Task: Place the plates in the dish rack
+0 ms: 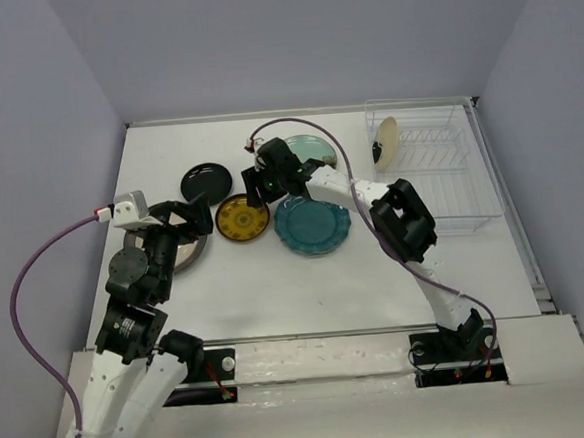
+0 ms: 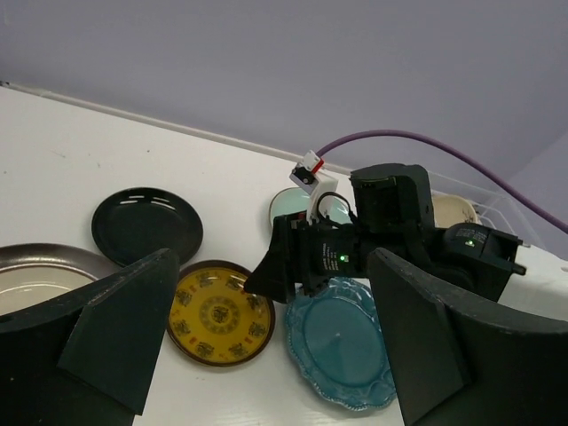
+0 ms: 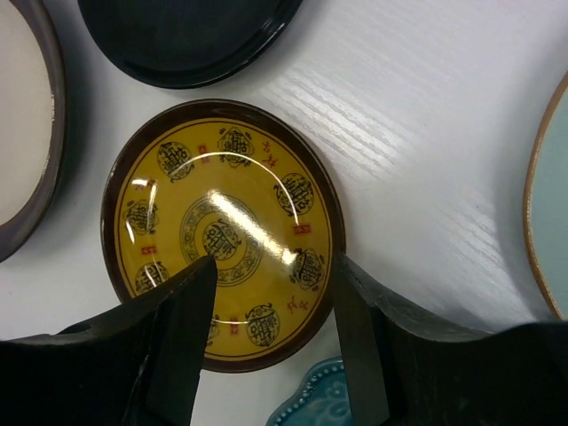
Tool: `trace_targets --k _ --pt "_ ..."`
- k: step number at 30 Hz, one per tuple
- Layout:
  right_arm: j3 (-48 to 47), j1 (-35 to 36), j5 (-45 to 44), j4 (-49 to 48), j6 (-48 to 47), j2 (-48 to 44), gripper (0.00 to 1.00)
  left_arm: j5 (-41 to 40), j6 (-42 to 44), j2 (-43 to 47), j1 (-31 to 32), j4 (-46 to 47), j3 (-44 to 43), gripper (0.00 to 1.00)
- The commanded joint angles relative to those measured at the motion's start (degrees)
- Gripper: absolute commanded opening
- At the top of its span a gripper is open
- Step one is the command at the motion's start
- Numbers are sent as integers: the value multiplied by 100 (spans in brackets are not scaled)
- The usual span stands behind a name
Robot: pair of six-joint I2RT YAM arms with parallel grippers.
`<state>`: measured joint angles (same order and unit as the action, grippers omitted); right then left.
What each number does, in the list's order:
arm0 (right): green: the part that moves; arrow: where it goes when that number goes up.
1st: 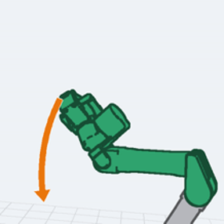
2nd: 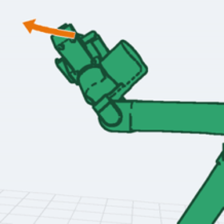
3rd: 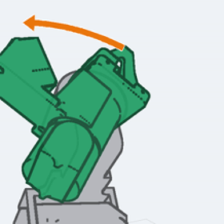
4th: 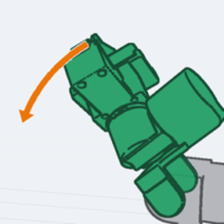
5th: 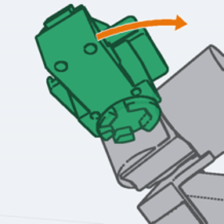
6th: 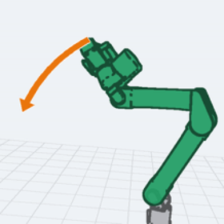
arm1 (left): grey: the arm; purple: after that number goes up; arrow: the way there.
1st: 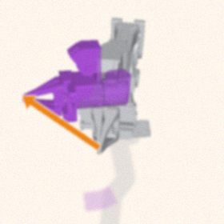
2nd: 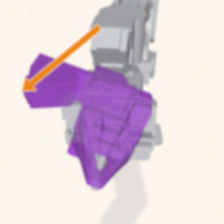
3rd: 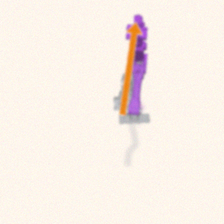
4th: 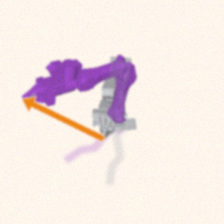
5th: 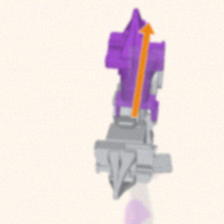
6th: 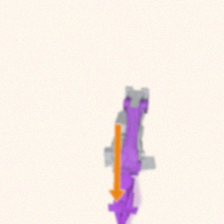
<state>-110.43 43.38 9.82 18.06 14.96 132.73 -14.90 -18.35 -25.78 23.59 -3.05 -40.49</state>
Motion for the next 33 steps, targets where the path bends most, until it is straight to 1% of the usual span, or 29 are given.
trace_targets --k 1,5,10,11,12,13,14,17,18,19,22,25,26,28,29,30,32,33 --pt "-400 -22 -419 241 -125 174 60 92 16 -50 22 226 -161 99" --pt "-400 -22 -534 337 -116 341 59 127 33 -50 14 235 -170 99" --pt "-444 -22 -95 505 -11 561 56 154 42 -59 22 226 -170 99" --pt "-435 -22 -69 496 24 605 54 154 42 -76 22 235 -170 99" --pt "-409 -22 27 496 33 623 46 154 42 -76 22 235 -170 99" --pt "-383 -22 89 488 51 623 41 154 51 -85 22 235 -170 99" --pt "-365 -22 186 461 68 597 31 162 51 -102 22 226 -161 99" --pt "-234 -22 160 391 77 474 17 162 51 -120 14 226 -170 99" --pt "-198 -22 56 382 68 343 8 145 68 -120 14 217 -178 99" --pt "-163 -22 2 365 60 272 7 136 68 -120 14 208 -179 99" --pt "39 -22 -191 312 42 9 7 101 77 -103 5 200 -179 99" --pt "460 -22 -366 128 51 -536 7 101 77 -103 5 208 -179 99" --pt "609 -22 -419 -38 59 -920 7 101 77 -103 5 200 -179 99" --pt "1145 -22 -674 -267 95 -1405 7 110 77 -94 5 199 -187 99" --pt "1356 -144 -779 -573 130 -1973 7 110 77 -85 5 199 -187 99" --pt "1749 -232 -946 -724 156 -2266 7 110 86 -76 5 191 -187 99" --pt "2059 -478 -1332 -883 235 -2828 7 118 86 -76 5 191 -187 99" --pt "2183 -801 -1813 -936 270 -3379 7 162 103 -68 5 182 -196 99"
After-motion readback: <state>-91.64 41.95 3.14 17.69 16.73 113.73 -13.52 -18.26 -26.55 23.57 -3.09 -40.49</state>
